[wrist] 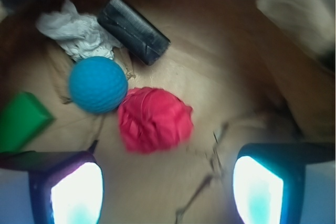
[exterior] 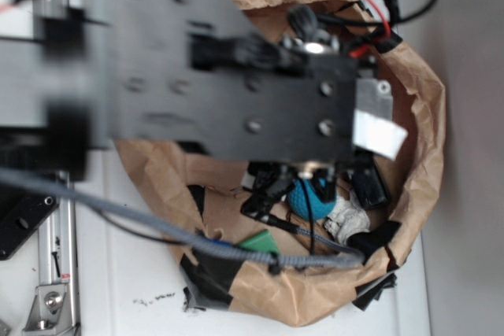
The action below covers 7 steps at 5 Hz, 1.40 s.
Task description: Grab the red paper.
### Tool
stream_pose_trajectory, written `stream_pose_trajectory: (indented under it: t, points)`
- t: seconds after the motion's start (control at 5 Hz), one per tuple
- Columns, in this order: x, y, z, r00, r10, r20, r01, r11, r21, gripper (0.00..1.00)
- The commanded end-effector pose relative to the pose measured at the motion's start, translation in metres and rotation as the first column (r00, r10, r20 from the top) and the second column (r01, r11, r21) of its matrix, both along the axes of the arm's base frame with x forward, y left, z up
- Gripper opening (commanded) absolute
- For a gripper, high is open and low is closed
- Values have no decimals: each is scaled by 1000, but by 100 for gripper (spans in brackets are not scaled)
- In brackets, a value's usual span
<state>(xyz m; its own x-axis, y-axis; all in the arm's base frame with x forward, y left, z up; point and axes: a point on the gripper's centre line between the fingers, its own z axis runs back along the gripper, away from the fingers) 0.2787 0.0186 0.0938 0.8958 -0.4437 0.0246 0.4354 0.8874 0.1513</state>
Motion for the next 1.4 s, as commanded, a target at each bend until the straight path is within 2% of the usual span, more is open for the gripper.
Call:
stream_pose_trajectory:
  t: [0.0, 0.2, 0.4, 0.6, 0.8, 1.0, 1.2]
  points:
    - [11, -8, -40, 987, -160, 24, 162, 983, -91, 100]
    - [8, -19, -70, 972, -233, -12, 230, 968, -102, 100]
    - [10, -4, -75, 976, -213, -35, 211, 977, -39, 100]
    - [8, 12, -75, 990, -133, -39, 132, 991, -6, 0]
    - [12, 16, -59, 997, -67, 37, 68, 997, -21, 0]
    - [13, 15, -27, 997, 4, 76, -2, 1000, -29, 0]
    - [10, 6, 22, 973, 134, 190, -115, 988, -107, 0]
